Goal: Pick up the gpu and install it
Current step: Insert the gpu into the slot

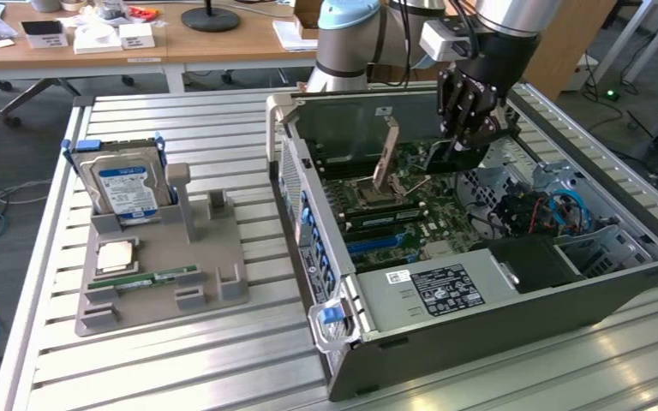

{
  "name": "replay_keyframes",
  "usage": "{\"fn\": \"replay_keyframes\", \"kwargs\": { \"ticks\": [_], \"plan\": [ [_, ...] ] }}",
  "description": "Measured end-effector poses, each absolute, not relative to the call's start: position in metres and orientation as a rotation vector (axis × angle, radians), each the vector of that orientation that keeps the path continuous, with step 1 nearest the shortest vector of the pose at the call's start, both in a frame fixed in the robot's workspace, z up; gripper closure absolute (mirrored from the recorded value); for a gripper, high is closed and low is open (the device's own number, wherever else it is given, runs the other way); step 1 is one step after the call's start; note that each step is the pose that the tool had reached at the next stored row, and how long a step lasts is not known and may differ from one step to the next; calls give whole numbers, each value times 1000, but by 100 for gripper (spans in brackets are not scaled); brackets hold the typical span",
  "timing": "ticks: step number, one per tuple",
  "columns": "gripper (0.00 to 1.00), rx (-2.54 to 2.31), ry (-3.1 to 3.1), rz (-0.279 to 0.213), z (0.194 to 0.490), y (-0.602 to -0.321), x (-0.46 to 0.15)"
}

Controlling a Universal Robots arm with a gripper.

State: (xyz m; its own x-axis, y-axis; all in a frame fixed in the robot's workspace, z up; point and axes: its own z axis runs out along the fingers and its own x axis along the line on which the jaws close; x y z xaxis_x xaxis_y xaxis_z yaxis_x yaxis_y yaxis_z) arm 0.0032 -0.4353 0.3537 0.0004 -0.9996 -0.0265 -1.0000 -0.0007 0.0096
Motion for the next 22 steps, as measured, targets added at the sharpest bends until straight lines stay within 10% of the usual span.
{"fn": "replay_keyframes", "kwargs": {
  "ticks": [22],
  "plan": [
    [74,-2214,2212,40,326,-435,1]
  ]
}}
